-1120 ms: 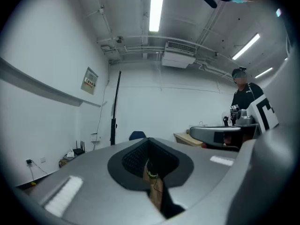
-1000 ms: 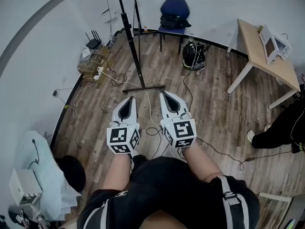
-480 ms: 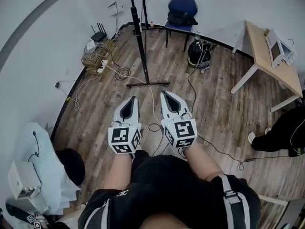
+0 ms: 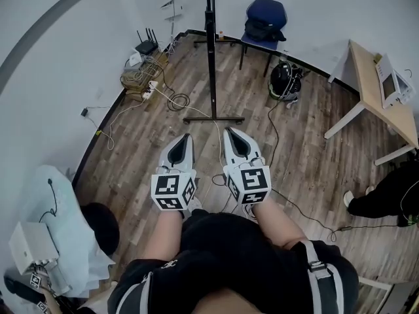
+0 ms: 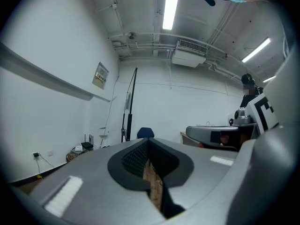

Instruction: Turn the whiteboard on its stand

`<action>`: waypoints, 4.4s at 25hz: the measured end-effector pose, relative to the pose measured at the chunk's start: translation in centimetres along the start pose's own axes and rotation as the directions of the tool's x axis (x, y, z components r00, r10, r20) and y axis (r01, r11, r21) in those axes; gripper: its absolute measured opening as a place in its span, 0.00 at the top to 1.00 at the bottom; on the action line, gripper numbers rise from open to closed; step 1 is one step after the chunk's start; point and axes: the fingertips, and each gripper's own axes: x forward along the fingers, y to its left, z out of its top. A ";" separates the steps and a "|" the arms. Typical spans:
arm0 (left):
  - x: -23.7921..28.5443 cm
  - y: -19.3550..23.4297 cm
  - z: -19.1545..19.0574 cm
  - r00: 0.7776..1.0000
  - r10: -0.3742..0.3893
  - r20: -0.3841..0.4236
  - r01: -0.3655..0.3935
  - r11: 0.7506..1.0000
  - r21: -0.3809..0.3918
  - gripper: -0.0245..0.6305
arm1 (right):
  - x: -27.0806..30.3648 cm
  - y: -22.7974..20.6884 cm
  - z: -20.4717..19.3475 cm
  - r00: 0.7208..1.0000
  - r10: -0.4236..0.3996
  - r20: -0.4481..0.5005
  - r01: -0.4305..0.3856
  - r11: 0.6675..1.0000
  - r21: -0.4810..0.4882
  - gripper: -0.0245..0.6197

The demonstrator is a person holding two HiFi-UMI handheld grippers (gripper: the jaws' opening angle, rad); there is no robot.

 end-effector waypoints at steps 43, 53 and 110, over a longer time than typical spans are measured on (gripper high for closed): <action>21.3 18.9 1.5 0.983 -0.175 -0.047 0.175 0.985 -0.001 0.95 | 28.4 -5.8 -1.1 0.984 -0.174 -0.032 0.174 0.985 0.001 0.95; 31.7 17.9 2.0 0.984 -0.150 -0.094 0.152 0.988 0.007 0.95 | 34.9 -14.9 -1.5 0.987 -0.152 -0.058 0.154 0.987 0.044 0.95; 37.4 22.2 -0.4 0.982 0.121 -0.147 -0.127 0.991 -0.031 0.95 | 55.0 -25.4 -5.8 0.982 -0.109 -0.152 0.096 0.991 -0.089 0.68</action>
